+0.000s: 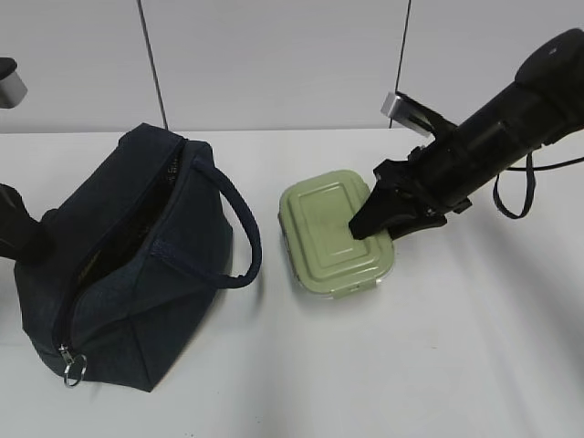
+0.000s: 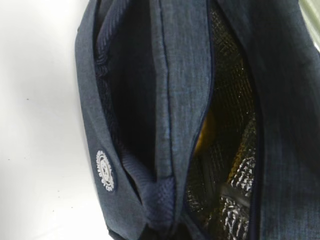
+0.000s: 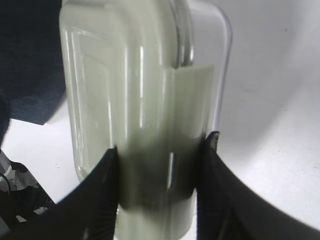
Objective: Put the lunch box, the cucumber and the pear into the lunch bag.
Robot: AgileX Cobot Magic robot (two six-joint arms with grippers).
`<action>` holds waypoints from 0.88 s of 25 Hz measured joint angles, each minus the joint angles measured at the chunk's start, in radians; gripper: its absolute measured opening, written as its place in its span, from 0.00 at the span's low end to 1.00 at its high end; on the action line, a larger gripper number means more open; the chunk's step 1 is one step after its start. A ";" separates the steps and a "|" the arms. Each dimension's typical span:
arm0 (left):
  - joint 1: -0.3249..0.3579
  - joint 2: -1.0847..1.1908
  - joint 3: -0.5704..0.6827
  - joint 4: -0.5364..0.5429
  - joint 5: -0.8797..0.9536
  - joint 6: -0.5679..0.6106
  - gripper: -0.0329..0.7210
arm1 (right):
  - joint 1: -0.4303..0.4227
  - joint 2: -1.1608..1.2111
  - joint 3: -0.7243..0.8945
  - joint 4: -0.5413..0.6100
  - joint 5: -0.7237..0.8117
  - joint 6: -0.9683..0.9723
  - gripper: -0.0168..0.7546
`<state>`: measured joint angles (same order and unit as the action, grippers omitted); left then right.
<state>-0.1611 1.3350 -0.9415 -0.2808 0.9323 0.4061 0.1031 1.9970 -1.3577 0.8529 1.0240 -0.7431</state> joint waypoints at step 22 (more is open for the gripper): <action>0.000 0.000 0.000 -0.003 0.000 0.000 0.05 | 0.175 -0.266 -0.100 0.131 -0.025 0.068 0.41</action>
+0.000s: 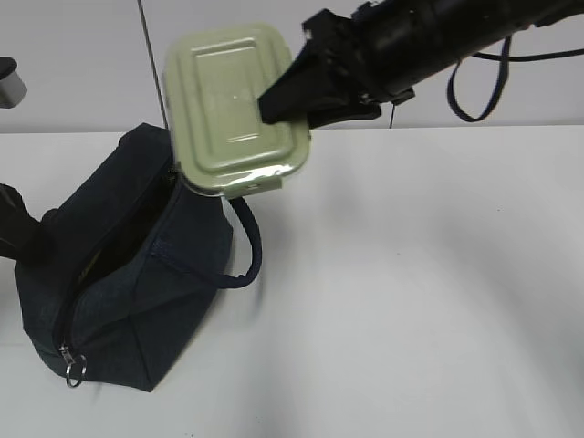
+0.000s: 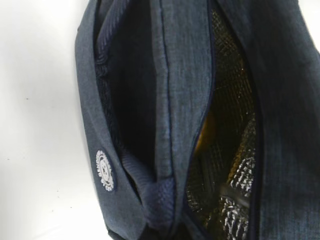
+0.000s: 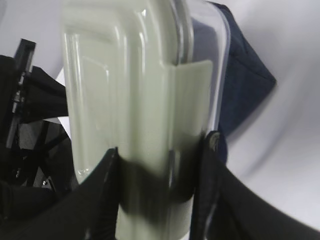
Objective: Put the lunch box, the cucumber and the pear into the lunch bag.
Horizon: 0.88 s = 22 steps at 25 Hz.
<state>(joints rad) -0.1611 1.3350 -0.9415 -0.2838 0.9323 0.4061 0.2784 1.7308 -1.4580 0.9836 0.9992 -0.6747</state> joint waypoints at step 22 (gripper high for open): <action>0.000 0.000 0.000 -0.003 -0.003 -0.001 0.05 | 0.220 0.123 -0.008 0.046 -0.275 0.128 0.38</action>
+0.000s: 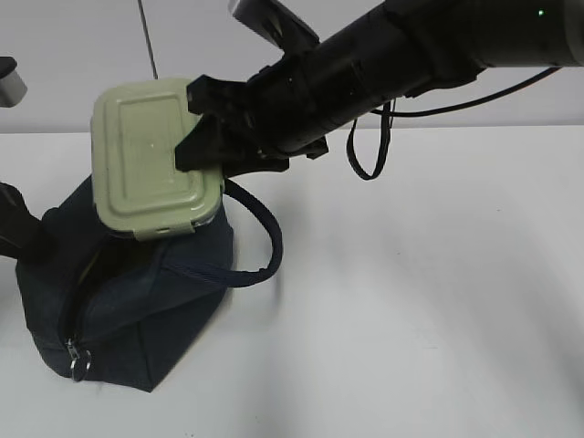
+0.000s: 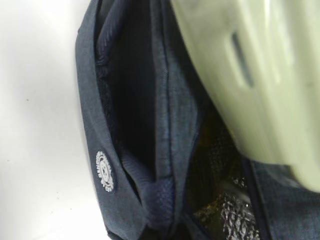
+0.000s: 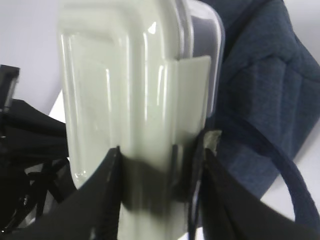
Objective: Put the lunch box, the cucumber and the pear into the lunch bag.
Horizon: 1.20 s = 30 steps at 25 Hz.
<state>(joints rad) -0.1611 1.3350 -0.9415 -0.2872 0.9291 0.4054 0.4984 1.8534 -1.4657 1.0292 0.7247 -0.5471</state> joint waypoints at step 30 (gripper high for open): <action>0.000 0.000 0.000 -0.015 -0.012 -0.003 0.05 | 0.091 0.154 -0.143 -0.359 0.069 0.320 0.37</action>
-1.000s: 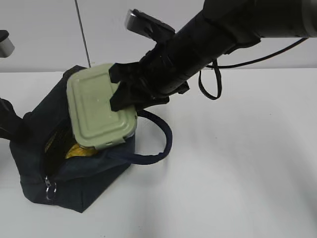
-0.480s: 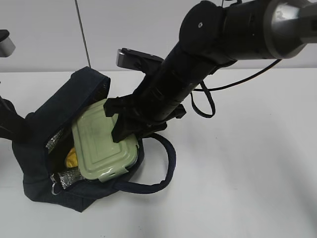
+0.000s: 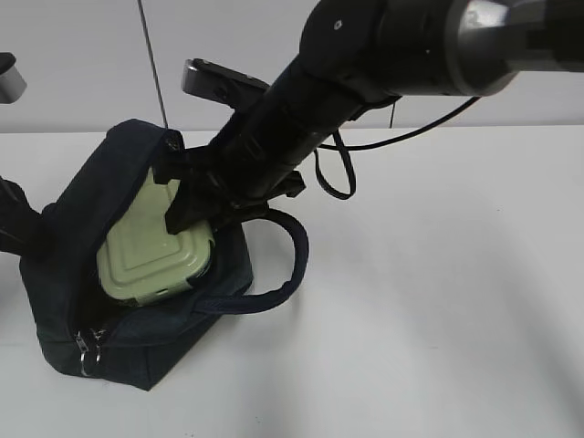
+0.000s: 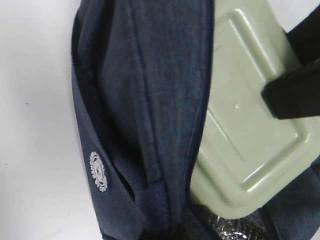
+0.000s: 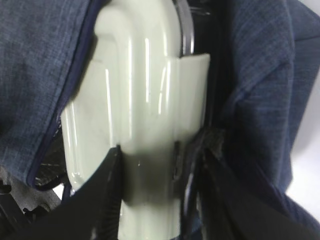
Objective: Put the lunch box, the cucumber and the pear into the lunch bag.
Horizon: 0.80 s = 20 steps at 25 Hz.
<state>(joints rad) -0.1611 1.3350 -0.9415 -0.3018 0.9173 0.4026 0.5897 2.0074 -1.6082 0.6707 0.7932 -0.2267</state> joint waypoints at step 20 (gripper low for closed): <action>0.000 0.000 0.000 0.000 -0.005 -0.001 0.05 | 0.034 0.062 -0.098 0.214 0.036 -0.191 0.65</action>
<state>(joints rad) -0.1611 1.3350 -0.9415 -0.3015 0.9125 0.4018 0.6234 2.0697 -1.7058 0.8846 0.8297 -0.4180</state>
